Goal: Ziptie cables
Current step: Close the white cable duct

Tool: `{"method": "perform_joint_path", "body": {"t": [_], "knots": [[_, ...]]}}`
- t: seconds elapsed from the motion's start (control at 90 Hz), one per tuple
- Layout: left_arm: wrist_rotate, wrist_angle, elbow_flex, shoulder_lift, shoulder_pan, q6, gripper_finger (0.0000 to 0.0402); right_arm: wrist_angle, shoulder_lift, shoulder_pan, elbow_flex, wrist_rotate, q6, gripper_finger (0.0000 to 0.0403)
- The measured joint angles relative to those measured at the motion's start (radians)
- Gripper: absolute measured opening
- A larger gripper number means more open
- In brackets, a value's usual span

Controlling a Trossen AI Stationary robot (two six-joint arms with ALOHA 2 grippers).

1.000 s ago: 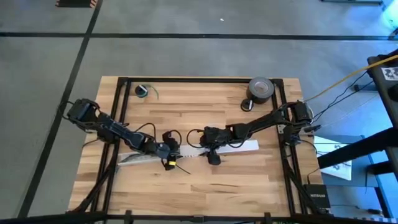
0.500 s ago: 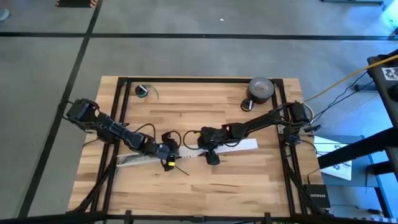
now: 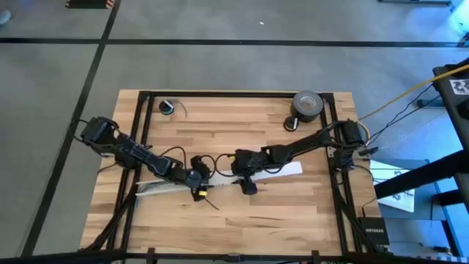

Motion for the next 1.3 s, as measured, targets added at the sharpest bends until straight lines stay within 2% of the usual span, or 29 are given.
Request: {"method": "perform_joint_path", "body": {"t": [0.233,0.522,0.711,0.967,1.3], "knots": [[-0.003,-0.008,0.004,-0.018,-0.001,0.002,0.0285,-0.008,0.000,0.000,-0.002,0.000,0.006,0.0224],[-0.004,-0.072,0.004,-0.112,-0.002,-0.006,0.0285,-0.016,0.000,0.000,-0.004,0.013,0.007,0.0224],[-0.010,-0.055,0.004,-0.185,0.000,-0.023,0.0285,-0.019,0.000,0.000,-0.006,0.017,0.007,0.0225],[-0.017,0.029,0.003,-0.133,0.006,-0.029,0.0285,-0.013,0.000,0.000,-0.006,0.018,0.008,0.0225],[-0.015,0.030,0.003,-0.123,0.006,-0.045,0.0285,-0.019,0.000,0.000,-0.006,0.037,0.028,0.0234]]}}
